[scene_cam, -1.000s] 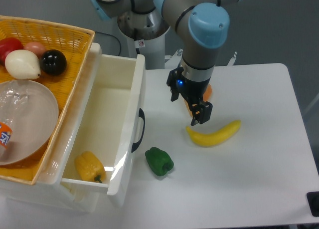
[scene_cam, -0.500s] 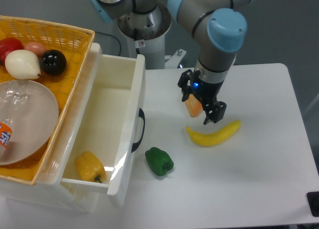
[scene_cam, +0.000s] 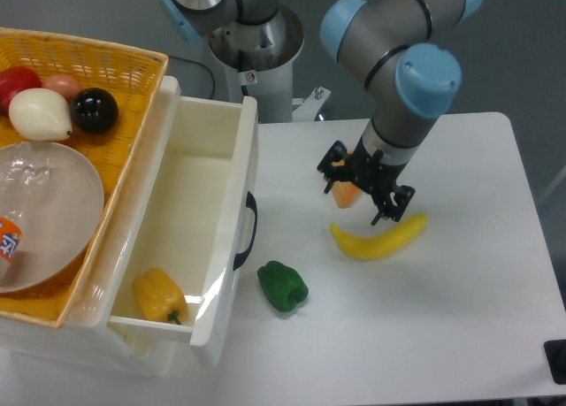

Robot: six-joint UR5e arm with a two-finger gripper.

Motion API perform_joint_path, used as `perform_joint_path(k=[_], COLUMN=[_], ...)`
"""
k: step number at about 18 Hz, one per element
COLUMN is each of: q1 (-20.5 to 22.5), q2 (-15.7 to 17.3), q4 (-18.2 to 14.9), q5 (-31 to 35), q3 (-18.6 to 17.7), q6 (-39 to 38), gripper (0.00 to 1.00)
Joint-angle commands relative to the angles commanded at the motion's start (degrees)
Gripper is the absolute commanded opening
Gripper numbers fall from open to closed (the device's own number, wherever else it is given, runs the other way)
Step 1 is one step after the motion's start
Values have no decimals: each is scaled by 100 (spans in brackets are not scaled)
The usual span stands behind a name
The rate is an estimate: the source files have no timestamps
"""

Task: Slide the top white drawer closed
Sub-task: 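Lift the gripper and swing it away from the orange object toward the drawer, then move the gripper down to the front face of the open white drawer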

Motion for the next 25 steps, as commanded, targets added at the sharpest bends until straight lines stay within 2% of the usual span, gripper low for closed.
perform_joint_path(k=[2,7,10,14,18,25], q1=[70,70,79,18,-184,-378], q2=[0,-167,-290,-422,-747,-747], q4=[0,-53,-53,-26,0,-9], q5=[-292,-415,-977,-1057,-979,-1031], q3=[43,236,403,517,773,835], q6=[-310,-521,-592,-785,-785,-846], gripper=[100,100,100,100,100,100])
